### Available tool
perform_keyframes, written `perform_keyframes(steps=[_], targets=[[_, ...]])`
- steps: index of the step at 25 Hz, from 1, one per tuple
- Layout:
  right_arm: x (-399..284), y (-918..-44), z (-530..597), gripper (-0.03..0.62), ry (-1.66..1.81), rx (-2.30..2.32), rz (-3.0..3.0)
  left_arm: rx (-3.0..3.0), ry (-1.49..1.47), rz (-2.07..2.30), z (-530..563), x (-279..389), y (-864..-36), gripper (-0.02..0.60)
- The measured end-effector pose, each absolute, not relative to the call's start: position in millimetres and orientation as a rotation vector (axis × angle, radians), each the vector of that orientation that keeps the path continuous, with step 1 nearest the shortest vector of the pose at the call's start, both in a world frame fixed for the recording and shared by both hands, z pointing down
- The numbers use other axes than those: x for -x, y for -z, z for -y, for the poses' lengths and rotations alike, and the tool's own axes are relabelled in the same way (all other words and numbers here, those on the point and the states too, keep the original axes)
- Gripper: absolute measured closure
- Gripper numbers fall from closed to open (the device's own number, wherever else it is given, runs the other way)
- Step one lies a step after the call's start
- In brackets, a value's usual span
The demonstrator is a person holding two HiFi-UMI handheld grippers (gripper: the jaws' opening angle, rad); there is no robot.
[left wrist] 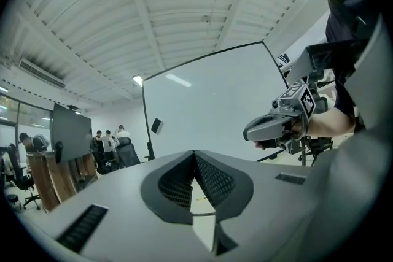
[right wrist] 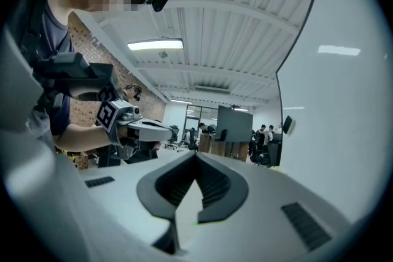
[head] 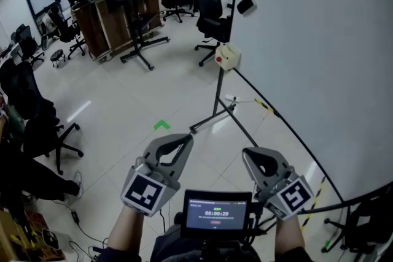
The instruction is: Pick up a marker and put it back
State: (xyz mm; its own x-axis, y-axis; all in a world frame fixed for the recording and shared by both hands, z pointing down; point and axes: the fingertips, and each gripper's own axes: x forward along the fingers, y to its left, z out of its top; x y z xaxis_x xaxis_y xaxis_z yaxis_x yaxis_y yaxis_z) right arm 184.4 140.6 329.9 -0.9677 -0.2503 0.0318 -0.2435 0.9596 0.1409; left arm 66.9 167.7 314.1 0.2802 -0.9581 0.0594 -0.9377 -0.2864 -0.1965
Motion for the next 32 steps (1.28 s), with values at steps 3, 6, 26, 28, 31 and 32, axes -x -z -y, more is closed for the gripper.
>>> perform_keyframes(steps=[3, 6, 26, 28, 31, 32], targets=[[-188.0, -328.1, -137.3, 0.580, 0.204, -0.417, 3.060, 2.427, 0.232, -1.792, -165.9, -66.5, -310.6, 0.575], [-190.9, -326.6, -132.4, 0.580, 0.203, -0.435, 3.064, 2.428, 0.231, -1.778, -161.0, -67.4, -306.3, 0.575], [-174.4, -324.8, -113.7, 0.580, 0.179, -0.399, 3.095, 2.376, 0.236, -1.824, -153.3, -50.4, -297.5, 0.575], [-168.7, -323.9, -113.9, 0.580, 0.179, -0.389, 3.101, 2.370, 0.240, -1.824, -153.9, -45.6, -297.2, 0.575], [-162.0, -324.1, -115.4, 0.580, 0.177, -0.372, 3.103, 2.364, 0.243, -1.826, -155.6, -40.3, -297.9, 0.575], [-160.0, -324.4, -116.0, 0.580, 0.176, -0.366, 3.103, 2.363, 0.243, -1.827, -156.2, -38.8, -298.1, 0.575]])
